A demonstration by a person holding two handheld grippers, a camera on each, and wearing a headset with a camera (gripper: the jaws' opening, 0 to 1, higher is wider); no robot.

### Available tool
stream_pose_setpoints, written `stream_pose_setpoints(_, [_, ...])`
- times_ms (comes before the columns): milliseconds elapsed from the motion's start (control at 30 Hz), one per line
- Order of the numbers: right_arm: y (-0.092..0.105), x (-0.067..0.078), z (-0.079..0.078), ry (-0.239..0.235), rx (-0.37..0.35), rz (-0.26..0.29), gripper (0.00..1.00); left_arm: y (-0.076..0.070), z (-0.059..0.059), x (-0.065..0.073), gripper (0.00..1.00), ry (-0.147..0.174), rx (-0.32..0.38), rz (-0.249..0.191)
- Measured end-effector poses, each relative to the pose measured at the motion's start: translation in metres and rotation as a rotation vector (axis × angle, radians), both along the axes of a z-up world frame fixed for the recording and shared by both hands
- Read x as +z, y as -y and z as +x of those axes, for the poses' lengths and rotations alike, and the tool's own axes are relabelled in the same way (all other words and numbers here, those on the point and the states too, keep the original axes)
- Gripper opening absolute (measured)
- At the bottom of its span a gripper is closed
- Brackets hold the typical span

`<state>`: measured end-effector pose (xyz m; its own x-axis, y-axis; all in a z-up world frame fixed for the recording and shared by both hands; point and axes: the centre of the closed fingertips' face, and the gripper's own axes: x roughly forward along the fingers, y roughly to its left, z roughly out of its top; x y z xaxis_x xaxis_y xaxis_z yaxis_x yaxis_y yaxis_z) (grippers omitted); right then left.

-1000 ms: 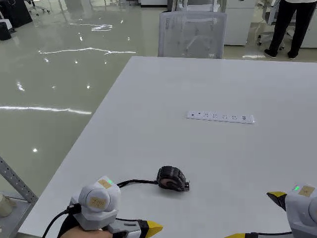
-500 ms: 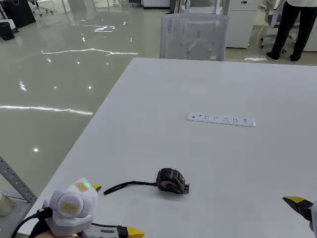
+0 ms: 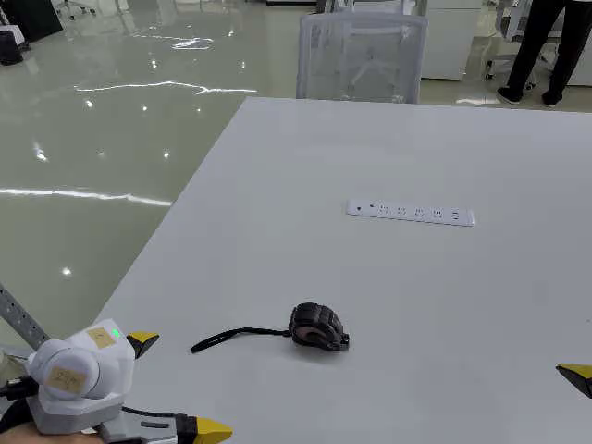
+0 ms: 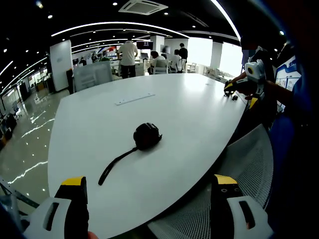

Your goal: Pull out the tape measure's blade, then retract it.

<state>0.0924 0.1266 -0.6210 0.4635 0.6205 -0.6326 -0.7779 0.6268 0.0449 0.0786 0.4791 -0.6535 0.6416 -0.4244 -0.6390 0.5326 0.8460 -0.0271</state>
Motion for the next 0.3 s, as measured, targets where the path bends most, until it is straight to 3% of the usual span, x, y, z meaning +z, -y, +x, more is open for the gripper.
stream_pose_setpoints(133, [0.004, 0.000, -0.005, -0.002, 0.002, -0.011, 1.00, -0.016, -0.005, 0.001, 1.00, -0.009, 0.007, 0.015])
stream_pose_setpoints(300, [0.010, -0.001, -0.012, -0.008, 0.005, -0.027, 1.00, -0.030, -0.009, 0.008, 1.00, 0.001, 0.023, 0.003])
